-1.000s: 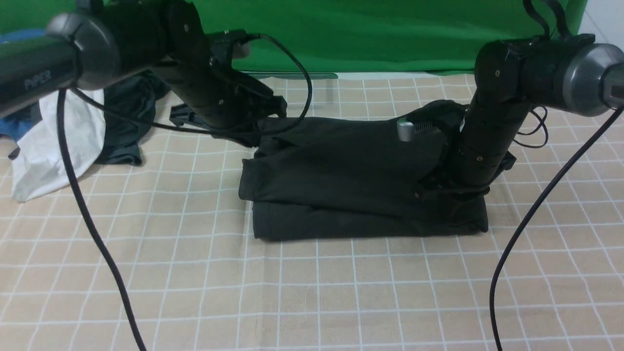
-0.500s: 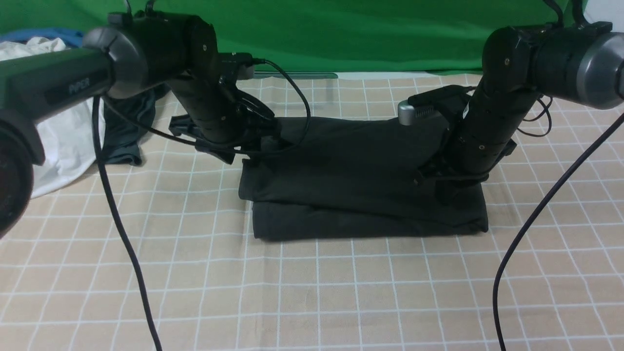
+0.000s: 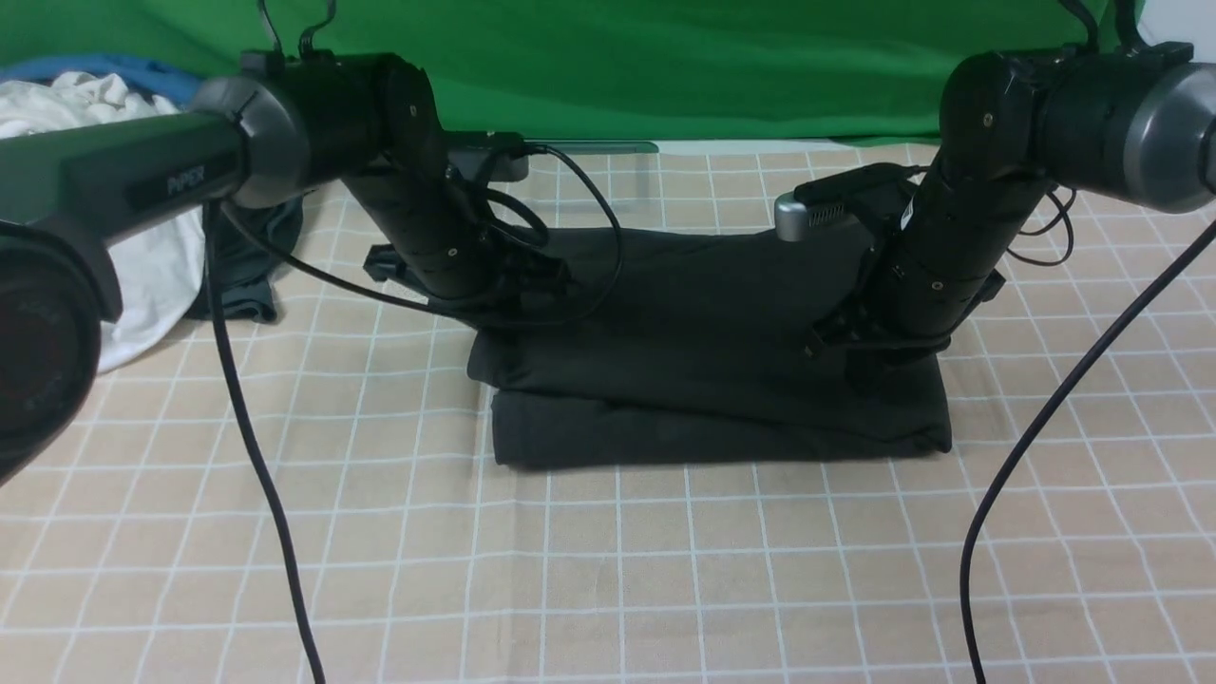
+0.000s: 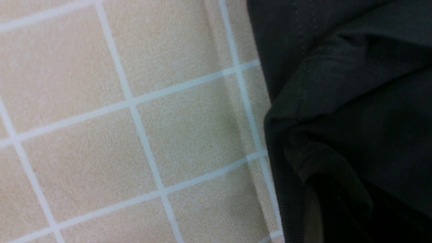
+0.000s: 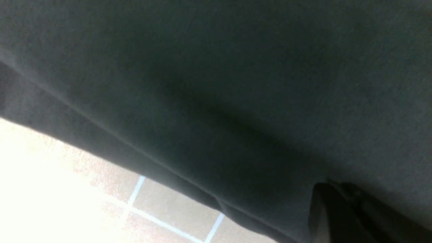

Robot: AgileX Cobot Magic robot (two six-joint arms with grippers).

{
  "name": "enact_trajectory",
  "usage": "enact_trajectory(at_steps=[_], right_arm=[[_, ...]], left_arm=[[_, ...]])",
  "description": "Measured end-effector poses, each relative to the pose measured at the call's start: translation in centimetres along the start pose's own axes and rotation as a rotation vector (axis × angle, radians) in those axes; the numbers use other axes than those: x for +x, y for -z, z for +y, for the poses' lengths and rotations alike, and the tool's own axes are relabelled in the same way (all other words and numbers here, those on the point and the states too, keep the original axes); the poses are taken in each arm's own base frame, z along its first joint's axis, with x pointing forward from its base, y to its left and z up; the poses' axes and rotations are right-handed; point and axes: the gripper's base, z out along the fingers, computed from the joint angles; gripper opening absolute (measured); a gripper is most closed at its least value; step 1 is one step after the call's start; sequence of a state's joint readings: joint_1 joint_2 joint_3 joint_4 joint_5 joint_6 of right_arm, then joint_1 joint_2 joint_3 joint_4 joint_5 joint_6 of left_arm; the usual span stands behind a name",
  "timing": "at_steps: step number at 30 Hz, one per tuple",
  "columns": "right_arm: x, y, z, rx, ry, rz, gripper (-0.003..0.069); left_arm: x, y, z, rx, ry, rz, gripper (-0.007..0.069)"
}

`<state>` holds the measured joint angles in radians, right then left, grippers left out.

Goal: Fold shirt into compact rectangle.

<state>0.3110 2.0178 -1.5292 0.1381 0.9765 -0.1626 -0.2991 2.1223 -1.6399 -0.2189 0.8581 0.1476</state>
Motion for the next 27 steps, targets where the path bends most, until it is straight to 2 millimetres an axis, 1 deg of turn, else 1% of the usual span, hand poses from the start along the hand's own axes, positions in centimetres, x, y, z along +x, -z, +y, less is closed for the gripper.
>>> enact_trajectory(at_steps=[2, 5, 7, 11, 15, 20, 21, 22, 23, 24, 26, 27], right_arm=[[0.0, 0.0, 0.0, 0.0, 0.0, -0.001, 0.0038], [-0.1, 0.0, 0.0, 0.001, 0.0, -0.007, 0.0038], [-0.1, 0.0, 0.0, 0.002, 0.0, -0.009, 0.0038], [-0.2, 0.0, 0.0, 0.002, 0.0, -0.018, 0.0038], [-0.3, 0.0, 0.0, 0.005, 0.0, -0.032, 0.0038], [-0.3, 0.0, -0.1, 0.006, 0.0, -0.037, 0.0038], [-0.4, 0.0, -0.1, 0.006, -0.001, -0.039, 0.0038], [-0.4, 0.0, -0.1, 0.006, -0.001, -0.04, 0.0038], [-0.4, 0.0, -0.1, 0.006, -0.001, -0.041, 0.004], [-0.4, 0.0, -0.1, 0.006, -0.001, -0.041, 0.004], [-0.4, 0.0, -0.1, 0.006, -0.001, -0.042, 0.0042], [-0.4, 0.0, -0.1, 0.006, -0.001, -0.042, 0.0042]], left_arm=[[-0.4, 0.9, -0.1, -0.002, -0.017, -0.032, 0.0034], [-1.1, 3.1, -0.4, -0.019, -0.041, -0.114, 0.0034], [-1.4, 4.1, -0.4, -0.034, -0.055, -0.15, 0.0035], [-1.7, 4.3, -0.2, -0.057, -0.072, -0.18, 0.0035], [-1.6, 3.3, 0.1, -0.076, -0.067, -0.161, 0.0036], [-1.7, 0.9, 1.0, -0.126, -0.011, -0.154, 0.0052], [-1.6, 0.1, 1.2, -0.132, -0.003, -0.142, 0.0071], [-1.5, -0.3, 1.3, -0.135, -0.004, -0.132, 0.0082], [-1.3, -1.2, 1.4, -0.138, -0.003, -0.111, 0.0114], [-1.2, -1.3, 1.5, -0.139, -0.002, -0.106, 0.0118], [-0.9, -2.2, 1.6, -0.142, 0.0, -0.076, 0.0199], [-0.9, -2.2, 1.6, -0.143, -0.001, -0.075, 0.0206]])
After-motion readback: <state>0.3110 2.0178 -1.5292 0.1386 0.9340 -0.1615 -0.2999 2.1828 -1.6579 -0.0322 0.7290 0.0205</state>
